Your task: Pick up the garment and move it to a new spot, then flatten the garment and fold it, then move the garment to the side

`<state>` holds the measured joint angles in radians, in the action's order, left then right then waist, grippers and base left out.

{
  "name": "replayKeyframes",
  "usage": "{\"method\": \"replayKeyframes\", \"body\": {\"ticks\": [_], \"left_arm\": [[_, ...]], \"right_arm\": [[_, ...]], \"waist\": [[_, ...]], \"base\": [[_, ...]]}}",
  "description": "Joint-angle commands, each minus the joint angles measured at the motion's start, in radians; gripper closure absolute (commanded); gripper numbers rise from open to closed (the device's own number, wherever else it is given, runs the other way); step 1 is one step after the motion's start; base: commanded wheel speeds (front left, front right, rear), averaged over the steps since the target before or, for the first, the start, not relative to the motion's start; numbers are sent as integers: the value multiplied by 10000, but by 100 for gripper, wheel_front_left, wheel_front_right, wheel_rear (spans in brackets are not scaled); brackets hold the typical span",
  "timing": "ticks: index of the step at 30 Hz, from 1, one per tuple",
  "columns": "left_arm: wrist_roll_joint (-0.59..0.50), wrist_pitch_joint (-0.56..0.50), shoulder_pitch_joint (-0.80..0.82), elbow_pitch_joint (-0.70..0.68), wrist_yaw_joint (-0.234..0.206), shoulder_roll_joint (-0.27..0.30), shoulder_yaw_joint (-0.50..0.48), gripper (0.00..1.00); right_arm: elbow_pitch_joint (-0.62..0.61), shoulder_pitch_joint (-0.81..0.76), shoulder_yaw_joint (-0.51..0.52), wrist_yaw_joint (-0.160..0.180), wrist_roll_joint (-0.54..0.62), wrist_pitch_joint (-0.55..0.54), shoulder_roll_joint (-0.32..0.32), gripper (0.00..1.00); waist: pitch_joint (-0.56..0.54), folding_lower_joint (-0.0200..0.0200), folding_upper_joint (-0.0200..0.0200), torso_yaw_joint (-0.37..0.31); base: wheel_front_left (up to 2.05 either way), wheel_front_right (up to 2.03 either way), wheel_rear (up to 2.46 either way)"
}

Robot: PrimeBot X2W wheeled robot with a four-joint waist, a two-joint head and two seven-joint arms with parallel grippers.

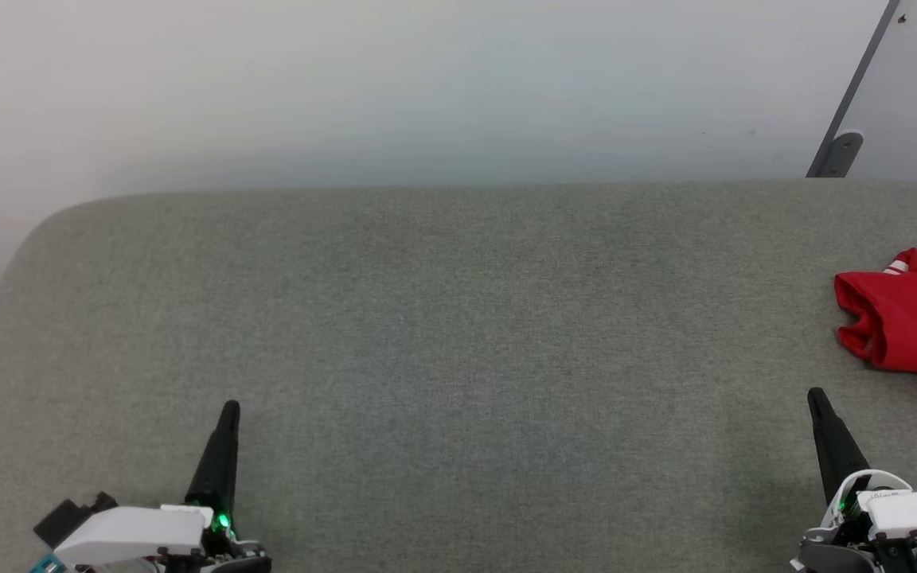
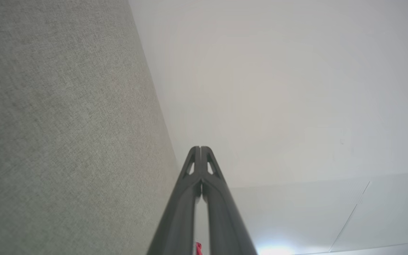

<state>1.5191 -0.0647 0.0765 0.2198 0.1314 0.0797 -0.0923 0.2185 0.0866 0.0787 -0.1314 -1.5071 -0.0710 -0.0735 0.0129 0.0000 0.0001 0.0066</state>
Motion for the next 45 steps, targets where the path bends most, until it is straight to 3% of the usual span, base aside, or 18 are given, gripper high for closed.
{"method": "replayKeyframes", "body": {"ticks": [1, 19, 45], "left_arm": [[173, -46, 110, 33, -12, -5, -19, 100], [1117, -391, 370, 285, -15, -193, -53, 100], [1013, -428, 375, 278, -15, -229, -108, 100]], "right_arm": [[11, 116, 16, 11, -195, -26, 22, 100], [279, 268, 114, 14, -1313, -251, 61, 100], [277, 275, 198, 14, -1197, -312, 106, 100]], "waist": [[-6, 0, -1, -4], [-98, 0, -1, -66], [-98, 0, -1, -66]], "base": [[0, 0, 0], [0, 0, 0], [0, 0, 0]]}}
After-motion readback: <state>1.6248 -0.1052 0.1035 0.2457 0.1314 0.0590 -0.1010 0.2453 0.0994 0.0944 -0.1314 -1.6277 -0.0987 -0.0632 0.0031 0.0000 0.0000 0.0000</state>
